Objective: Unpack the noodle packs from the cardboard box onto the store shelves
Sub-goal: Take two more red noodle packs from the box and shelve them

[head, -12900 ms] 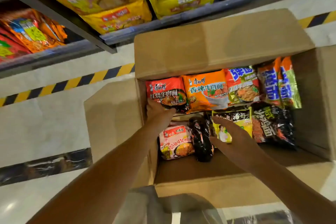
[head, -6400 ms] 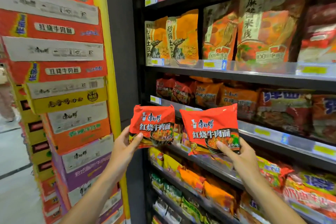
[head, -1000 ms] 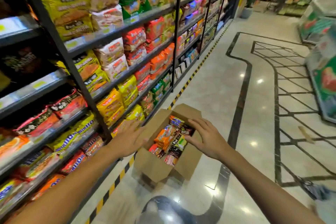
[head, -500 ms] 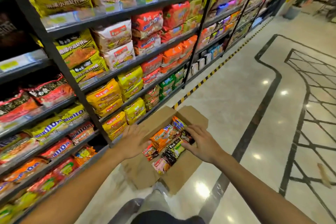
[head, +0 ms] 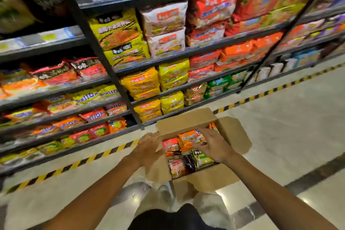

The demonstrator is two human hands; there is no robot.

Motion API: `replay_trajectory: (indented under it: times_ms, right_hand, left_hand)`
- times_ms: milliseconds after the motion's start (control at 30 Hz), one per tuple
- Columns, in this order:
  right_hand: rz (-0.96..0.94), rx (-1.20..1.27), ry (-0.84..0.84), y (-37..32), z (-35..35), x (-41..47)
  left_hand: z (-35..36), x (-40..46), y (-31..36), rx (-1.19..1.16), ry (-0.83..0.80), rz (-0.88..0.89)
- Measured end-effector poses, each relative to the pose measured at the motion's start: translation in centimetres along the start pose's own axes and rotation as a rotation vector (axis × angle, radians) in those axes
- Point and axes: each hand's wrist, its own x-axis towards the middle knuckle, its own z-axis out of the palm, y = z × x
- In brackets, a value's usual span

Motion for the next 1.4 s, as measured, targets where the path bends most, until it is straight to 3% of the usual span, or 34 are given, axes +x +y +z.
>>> replay_trajectory:
  times_ms: [267, 433, 667, 967, 1233, 1400]
  right_hand:
    - [-0.022, 0.067, -0.223, 5.7, -1.4, 7.8]
    - [0.04, 0.108, -0.319, 8.8, 1.5, 13.3]
    - [0.237, 0.321, -0.392, 14.5, 16.8, 23.8]
    - [0.319, 0.449, -0.459, 23.0, 39.6, 35.5]
    - [0.315, 0.447, -0.431, 25.2, 51.0, 43.5]
    - [0.475, 0.458, -0.42, 25.5, 54.8, 46.4]
  left_hand:
    - [3.9, 5.8, 1.9, -0.166, 0.049, -0.202]
    - [9.1, 10.2, 0.5, -0.305, -0.029, -0.254]
    - [21.7, 19.3, -5.7, -0.484, 0.117, -0.284]
    - [39.8, 29.2, -16.7, -0.33, 0.125, -0.187]
    - [46.7, 31.7, -21.0, -0.277, 0.161, -0.114]
    - [47.9, 31.4, -22.1, -0.279, 0.12, -0.11]
